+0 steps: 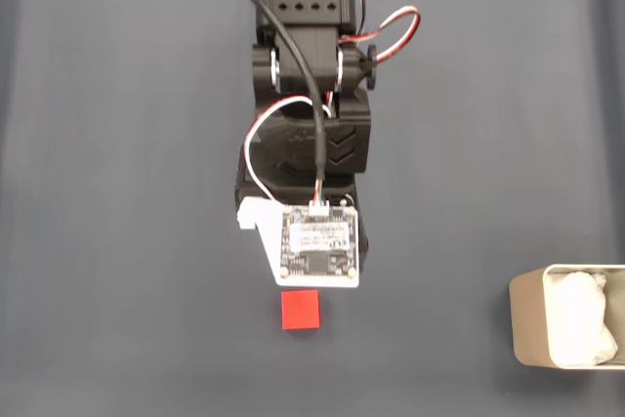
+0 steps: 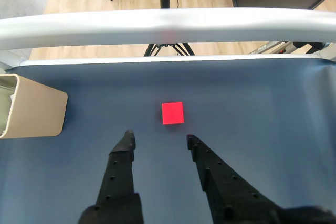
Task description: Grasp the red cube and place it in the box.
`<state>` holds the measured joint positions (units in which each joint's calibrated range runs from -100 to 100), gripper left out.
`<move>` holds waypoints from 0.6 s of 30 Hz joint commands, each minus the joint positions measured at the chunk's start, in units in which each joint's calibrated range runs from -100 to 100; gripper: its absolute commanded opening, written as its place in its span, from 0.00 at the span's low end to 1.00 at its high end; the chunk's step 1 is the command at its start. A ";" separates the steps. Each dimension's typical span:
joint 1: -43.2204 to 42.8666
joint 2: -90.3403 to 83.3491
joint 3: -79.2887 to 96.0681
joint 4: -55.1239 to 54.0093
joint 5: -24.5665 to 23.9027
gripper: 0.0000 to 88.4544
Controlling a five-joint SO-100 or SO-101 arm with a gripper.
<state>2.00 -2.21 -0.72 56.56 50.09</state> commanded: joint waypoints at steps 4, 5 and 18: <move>0.77 2.47 -4.29 -3.28 0.83 0.32; 0.91 3.08 -4.48 -3.86 1.03 0.32; 1.62 11.14 -7.76 -9.76 2.49 0.36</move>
<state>3.41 8.99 -4.34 48.37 52.09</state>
